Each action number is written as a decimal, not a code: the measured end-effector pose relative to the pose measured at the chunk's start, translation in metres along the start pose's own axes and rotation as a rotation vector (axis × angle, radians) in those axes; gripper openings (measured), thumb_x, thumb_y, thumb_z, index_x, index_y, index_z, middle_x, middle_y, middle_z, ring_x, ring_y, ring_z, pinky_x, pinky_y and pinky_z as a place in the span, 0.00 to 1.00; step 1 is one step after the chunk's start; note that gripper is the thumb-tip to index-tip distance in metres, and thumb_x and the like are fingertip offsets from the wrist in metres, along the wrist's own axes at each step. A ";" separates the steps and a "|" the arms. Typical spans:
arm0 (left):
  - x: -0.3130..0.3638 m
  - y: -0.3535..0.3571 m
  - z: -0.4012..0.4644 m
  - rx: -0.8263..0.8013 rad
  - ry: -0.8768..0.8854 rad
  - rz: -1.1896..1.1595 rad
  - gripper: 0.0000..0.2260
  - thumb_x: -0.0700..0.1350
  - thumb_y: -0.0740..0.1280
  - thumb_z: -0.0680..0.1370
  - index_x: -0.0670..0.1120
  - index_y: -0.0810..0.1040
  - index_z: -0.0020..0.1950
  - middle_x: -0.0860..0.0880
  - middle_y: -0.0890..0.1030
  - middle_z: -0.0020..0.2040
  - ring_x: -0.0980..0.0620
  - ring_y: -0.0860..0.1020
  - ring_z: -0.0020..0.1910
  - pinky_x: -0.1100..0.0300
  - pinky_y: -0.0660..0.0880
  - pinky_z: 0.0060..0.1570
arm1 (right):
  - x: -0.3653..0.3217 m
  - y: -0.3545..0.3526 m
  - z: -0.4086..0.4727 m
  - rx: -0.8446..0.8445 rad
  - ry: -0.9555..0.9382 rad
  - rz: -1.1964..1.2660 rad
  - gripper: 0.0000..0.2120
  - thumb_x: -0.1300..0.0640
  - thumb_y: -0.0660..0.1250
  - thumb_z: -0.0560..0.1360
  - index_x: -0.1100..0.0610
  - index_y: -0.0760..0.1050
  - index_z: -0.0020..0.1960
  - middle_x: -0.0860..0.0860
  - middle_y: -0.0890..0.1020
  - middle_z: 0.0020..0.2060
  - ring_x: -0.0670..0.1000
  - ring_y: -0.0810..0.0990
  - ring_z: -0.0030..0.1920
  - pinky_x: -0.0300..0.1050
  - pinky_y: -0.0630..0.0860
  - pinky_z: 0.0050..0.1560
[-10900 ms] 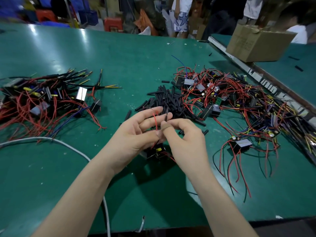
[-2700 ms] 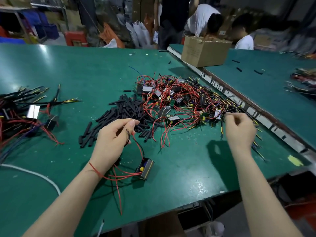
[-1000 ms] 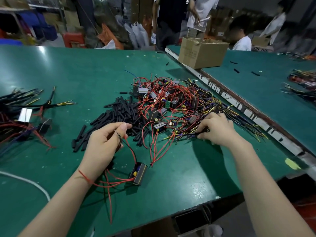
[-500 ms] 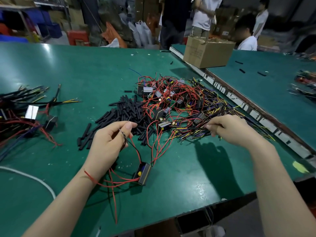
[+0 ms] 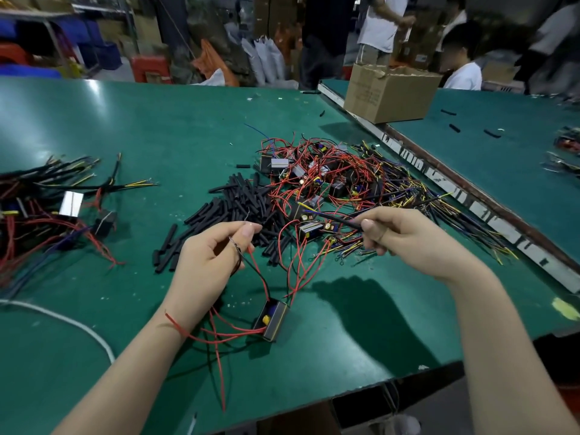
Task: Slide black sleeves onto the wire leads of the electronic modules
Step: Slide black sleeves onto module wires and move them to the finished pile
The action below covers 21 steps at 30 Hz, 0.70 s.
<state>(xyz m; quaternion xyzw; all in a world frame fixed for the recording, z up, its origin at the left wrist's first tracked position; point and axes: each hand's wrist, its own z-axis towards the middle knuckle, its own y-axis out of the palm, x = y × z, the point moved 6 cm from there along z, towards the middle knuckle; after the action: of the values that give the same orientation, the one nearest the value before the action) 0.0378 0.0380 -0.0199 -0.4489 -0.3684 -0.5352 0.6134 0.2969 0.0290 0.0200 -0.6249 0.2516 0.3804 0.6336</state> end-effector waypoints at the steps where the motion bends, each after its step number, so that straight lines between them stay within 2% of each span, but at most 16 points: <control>1: 0.001 0.000 0.000 0.005 0.003 -0.008 0.07 0.48 0.65 0.78 0.56 0.82 0.46 0.56 0.80 0.34 0.62 0.73 0.29 0.72 0.71 0.32 | -0.004 0.007 0.003 -0.011 -0.017 0.026 0.08 0.59 0.60 0.80 0.51 0.77 0.49 0.45 0.79 0.30 0.40 0.73 0.29 0.29 0.69 0.33; 7: 0.004 -0.003 0.000 0.024 0.005 -0.048 0.08 0.54 0.65 0.73 0.56 0.82 0.46 0.56 0.78 0.31 0.62 0.68 0.27 0.69 0.69 0.29 | -0.022 0.039 0.015 -0.075 -0.116 0.028 0.08 0.58 0.61 0.80 0.49 0.78 0.49 0.42 0.80 0.30 0.44 0.73 0.32 0.38 0.73 0.37; 9: 0.004 -0.004 0.000 0.027 0.005 -0.059 0.06 0.54 0.66 0.73 0.55 0.81 0.44 0.57 0.77 0.30 0.61 0.67 0.26 0.71 0.66 0.28 | -0.024 0.047 0.017 -0.102 -0.124 0.026 0.08 0.58 0.61 0.80 0.52 0.78 0.51 0.44 0.80 0.30 0.42 0.73 0.31 0.34 0.73 0.36; 11: 0.003 -0.005 0.001 0.039 0.017 -0.047 0.05 0.52 0.66 0.74 0.55 0.81 0.42 0.56 0.77 0.30 0.60 0.68 0.28 0.72 0.66 0.30 | -0.025 0.054 0.019 -0.116 -0.123 0.016 0.09 0.59 0.60 0.80 0.50 0.78 0.50 0.46 0.80 0.30 0.39 0.74 0.30 0.31 0.71 0.36; 14: 0.001 -0.008 0.002 0.060 0.025 -0.023 0.07 0.51 0.67 0.75 0.52 0.81 0.38 0.50 0.77 0.30 0.58 0.69 0.30 0.71 0.66 0.32 | -0.029 0.065 0.023 -0.105 -0.163 0.024 0.06 0.55 0.62 0.79 0.46 0.76 0.49 0.47 0.80 0.32 0.42 0.76 0.32 0.38 0.74 0.38; 16: 0.002 -0.005 0.002 0.033 0.039 0.002 0.08 0.53 0.66 0.74 0.52 0.79 0.38 0.51 0.75 0.29 0.60 0.69 0.30 0.70 0.66 0.32 | -0.037 0.075 0.026 -0.093 -0.218 0.055 0.04 0.51 0.65 0.77 0.44 0.76 0.50 0.49 0.80 0.35 0.45 0.75 0.35 0.43 0.74 0.40; 18: 0.002 0.000 0.001 -0.004 0.057 0.044 0.07 0.51 0.66 0.75 0.53 0.78 0.38 0.49 0.75 0.30 0.60 0.69 0.30 0.69 0.67 0.33 | -0.044 0.090 0.031 -0.126 -0.240 0.113 0.05 0.53 0.67 0.76 0.44 0.76 0.50 0.47 0.79 0.35 0.47 0.75 0.33 0.45 0.74 0.39; 21: 0.001 -0.002 0.001 0.013 0.083 0.080 0.07 0.47 0.66 0.78 0.54 0.77 0.40 0.59 0.75 0.29 0.62 0.70 0.29 0.71 0.66 0.33 | -0.048 0.105 0.039 -0.153 -0.236 0.203 0.05 0.56 0.67 0.77 0.47 0.77 0.49 0.49 0.81 0.37 0.46 0.77 0.33 0.42 0.76 0.37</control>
<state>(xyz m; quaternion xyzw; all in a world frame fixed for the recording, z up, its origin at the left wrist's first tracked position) 0.0360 0.0387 -0.0178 -0.4364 -0.3280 -0.5261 0.6521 0.1791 0.0515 -0.0010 -0.5938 0.2077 0.5312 0.5675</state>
